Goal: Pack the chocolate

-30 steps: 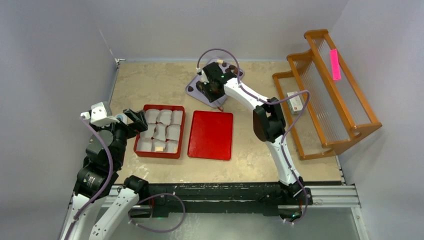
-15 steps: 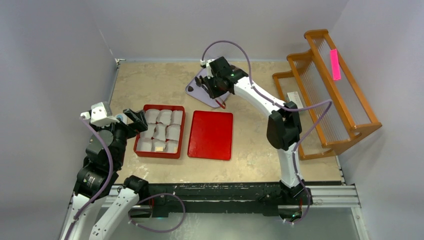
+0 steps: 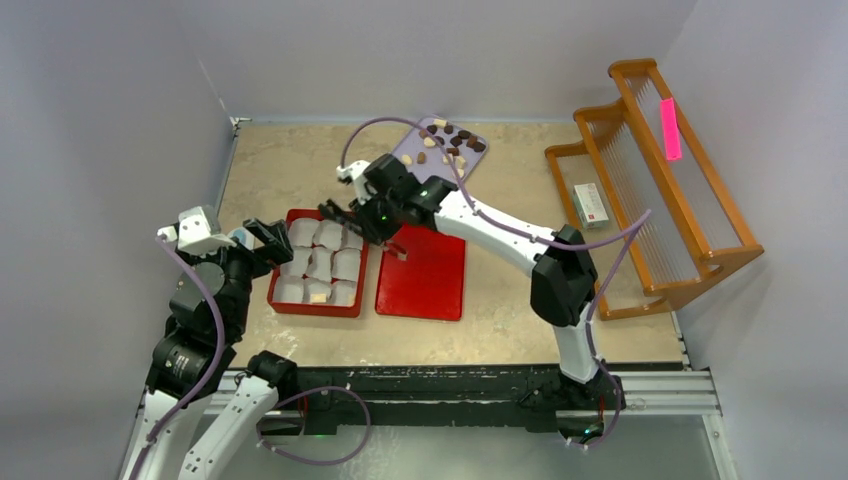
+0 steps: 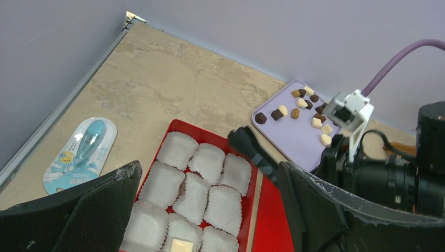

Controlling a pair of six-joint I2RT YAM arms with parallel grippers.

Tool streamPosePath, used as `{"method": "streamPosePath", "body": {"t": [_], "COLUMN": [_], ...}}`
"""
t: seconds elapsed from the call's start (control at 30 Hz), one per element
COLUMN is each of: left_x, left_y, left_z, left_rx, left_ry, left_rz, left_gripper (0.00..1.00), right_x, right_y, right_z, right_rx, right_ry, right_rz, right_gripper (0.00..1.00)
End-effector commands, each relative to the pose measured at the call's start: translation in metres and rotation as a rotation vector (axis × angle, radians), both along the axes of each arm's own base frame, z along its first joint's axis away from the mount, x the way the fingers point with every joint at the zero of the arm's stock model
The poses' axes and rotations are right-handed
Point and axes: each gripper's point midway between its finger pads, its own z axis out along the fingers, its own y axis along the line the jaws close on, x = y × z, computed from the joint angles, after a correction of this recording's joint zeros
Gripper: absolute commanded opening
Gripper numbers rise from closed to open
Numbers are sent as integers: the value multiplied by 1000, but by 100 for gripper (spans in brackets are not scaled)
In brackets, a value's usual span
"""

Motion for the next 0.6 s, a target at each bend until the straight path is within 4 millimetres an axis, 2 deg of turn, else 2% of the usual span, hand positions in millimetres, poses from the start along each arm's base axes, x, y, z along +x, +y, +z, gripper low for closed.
{"method": "streamPosePath", "body": {"t": [0.0,0.2,0.37,0.57], "left_x": [-3,-3,-5,-6], "left_y": [7,8,9,10], "left_z": [8,9,10,11], "left_rx": [-17,-19,-24,-27], "left_ry": [-39,-42,-48,-53], "left_rz": [34,42,46,49], "left_gripper": [100,100,100,100], "right_x": [-37,-87,-115,-136], "right_y": [36,63,74,84], "right_z": [19,3,-7,-18], "right_rx": [73,54,39,19], "right_ry": [10,66,101,134], "right_rz": [101,223,283,334], "right_gripper": [23,25,27,28]}}
